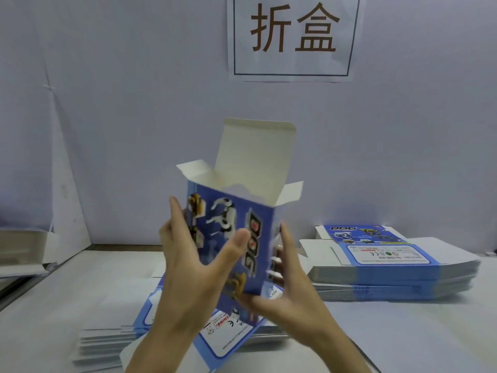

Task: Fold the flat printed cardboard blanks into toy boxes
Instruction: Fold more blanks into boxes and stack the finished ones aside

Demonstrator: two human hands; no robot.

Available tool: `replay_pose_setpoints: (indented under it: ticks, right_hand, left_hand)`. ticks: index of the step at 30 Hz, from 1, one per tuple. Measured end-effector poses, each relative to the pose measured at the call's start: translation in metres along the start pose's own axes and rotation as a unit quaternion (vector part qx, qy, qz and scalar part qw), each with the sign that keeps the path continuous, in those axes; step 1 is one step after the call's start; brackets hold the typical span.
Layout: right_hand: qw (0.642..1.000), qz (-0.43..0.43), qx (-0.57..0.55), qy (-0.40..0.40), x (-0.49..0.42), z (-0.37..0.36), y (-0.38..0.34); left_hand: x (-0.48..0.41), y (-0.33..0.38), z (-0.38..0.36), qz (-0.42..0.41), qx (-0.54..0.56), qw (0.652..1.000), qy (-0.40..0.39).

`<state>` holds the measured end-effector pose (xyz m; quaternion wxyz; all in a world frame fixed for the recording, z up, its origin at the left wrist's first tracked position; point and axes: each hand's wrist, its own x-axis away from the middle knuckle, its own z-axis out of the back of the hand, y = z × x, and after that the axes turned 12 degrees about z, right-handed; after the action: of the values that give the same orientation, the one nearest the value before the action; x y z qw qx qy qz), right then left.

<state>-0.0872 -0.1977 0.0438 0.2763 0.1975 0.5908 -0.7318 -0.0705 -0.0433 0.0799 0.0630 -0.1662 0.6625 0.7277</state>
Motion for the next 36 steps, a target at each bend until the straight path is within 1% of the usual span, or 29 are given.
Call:
replay_pose_setpoints:
  ticks: [1, 3, 5, 6, 9, 11, 13, 15, 17, 19, 23, 27, 31, 36]
  right_hand:
    - [1.000, -0.016, -0.021, 0.013, 0.000, 0.007, 0.000]
    - [0.995, -0.055, -0.078, 0.012, 0.000, 0.019, -0.001]
    - [0.991, -0.078, -0.105, -0.001, 0.002, 0.027, -0.001]
    - [0.990, -0.084, -0.110, -0.005, 0.002, 0.030, -0.002]
    - [0.988, -0.094, -0.124, -0.006, 0.003, 0.032, -0.004]
    - [0.987, -0.095, -0.127, 0.006, 0.002, 0.033, -0.005]
    - [0.988, -0.085, -0.131, 0.021, 0.002, 0.035, -0.007]
    - [0.987, -0.076, -0.140, 0.031, 0.000, 0.037, -0.011]
    - [0.986, -0.075, -0.143, 0.041, -0.001, 0.038, -0.014]
    - [0.987, -0.070, -0.142, 0.038, -0.001, 0.039, -0.017]
    - [0.990, -0.064, -0.122, 0.010, -0.001, 0.038, -0.022]
    - [0.993, -0.057, -0.098, 0.020, -0.003, 0.035, -0.025]
    - [0.990, -0.065, -0.122, 0.012, -0.001, 0.039, -0.030]
    - [0.992, -0.059, -0.114, 0.002, -0.002, 0.038, -0.034]
  left_hand:
    - [-0.004, -0.002, 0.004, 0.004, -0.003, 1.000, -0.024]
    - [-0.011, -0.006, 0.011, 0.028, -0.016, 0.996, -0.082]
    - [-0.013, -0.008, 0.012, 0.062, 0.019, 0.987, -0.146]
    - [-0.013, -0.010, 0.012, 0.072, 0.028, 0.984, -0.163]
    - [-0.013, -0.012, 0.009, 0.078, 0.007, 0.985, -0.152]
    - [-0.011, -0.013, 0.007, 0.063, -0.001, 0.988, -0.142]
    - [-0.008, -0.012, 0.004, 0.046, 0.016, 0.990, -0.129]
    - [-0.005, -0.012, 0.000, 0.043, 0.061, 0.992, -0.103]
    - [-0.003, -0.010, -0.002, 0.042, 0.077, 0.992, -0.086]
    - [-0.003, -0.009, -0.001, 0.038, 0.078, 0.992, -0.090]
    - [-0.010, -0.010, 0.007, 0.027, 0.067, 0.988, -0.138]
    - [-0.011, -0.010, 0.008, 0.010, 0.090, 0.992, -0.091]
    - [-0.008, -0.007, 0.007, 0.026, 0.094, 0.988, -0.121]
    - [-0.008, -0.006, 0.006, 0.044, 0.112, 0.984, -0.133]
